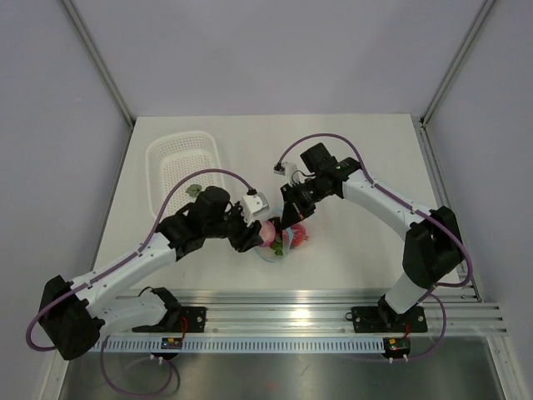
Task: Place the food in the zip-top bag and seal the zipper
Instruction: Adjust the zipper food storage bag at the center of the board.
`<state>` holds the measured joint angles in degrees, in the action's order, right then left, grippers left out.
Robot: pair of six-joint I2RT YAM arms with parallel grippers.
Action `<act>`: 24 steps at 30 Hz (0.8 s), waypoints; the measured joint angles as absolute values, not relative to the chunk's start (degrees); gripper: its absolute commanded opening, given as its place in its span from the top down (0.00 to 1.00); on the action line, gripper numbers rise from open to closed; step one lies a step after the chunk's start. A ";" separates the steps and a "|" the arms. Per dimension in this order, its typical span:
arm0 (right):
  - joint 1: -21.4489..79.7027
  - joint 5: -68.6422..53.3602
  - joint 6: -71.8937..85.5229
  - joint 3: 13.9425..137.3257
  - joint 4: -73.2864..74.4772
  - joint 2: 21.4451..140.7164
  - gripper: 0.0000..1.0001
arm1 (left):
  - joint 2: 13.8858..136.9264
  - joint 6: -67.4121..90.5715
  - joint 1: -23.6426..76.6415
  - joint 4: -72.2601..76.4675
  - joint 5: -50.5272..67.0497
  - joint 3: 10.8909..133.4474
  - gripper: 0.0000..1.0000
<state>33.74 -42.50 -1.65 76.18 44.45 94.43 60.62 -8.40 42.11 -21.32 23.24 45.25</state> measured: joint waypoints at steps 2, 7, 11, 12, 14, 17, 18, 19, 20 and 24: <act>33.74 -42.48 -1.65 76.18 44.49 94.37 1.00 | 61.52 -8.34 42.48 -21.10 21.23 45.17 0.53; 33.71 -41.54 -1.69 76.16 45.01 93.27 1.00 | 64.47 -7.57 42.50 -20.82 16.88 45.15 0.60; 33.71 -40.95 -1.69 76.03 45.17 91.64 0.99 | 67.44 -6.79 42.52 -20.91 15.33 45.15 0.73; 33.69 -40.77 -1.67 75.92 45.21 91.33 0.96 | 67.79 -6.42 42.52 -20.91 14.92 45.15 0.96; 33.69 -39.81 -1.50 75.77 45.36 90.74 0.87 | 68.18 -5.48 42.52 -21.17 14.11 45.50 1.00; 33.69 -37.36 -0.25 75.72 45.36 89.80 0.61 | 70.46 -3.27 42.52 -25.08 13.82 49.84 1.00; 33.69 -35.97 0.27 75.72 45.32 89.30 0.55 | 71.55 -1.74 42.52 -26.72 13.96 52.07 1.00; 33.69 -34.52 0.82 75.72 45.34 88.51 0.51 | 72.71 -0.21 42.50 -28.25 14.04 54.50 1.00; 33.69 -33.26 1.21 75.72 45.36 87.70 0.50 | 73.91 1.34 42.50 -29.71 14.11 57.12 1.00; 33.67 -28.62 1.98 75.68 45.25 83.59 0.49 | 77.43 8.88 41.95 -33.21 14.92 64.62 1.00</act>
<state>33.67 -28.62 1.98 75.68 45.25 83.59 77.43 8.88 41.95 -33.21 14.92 64.62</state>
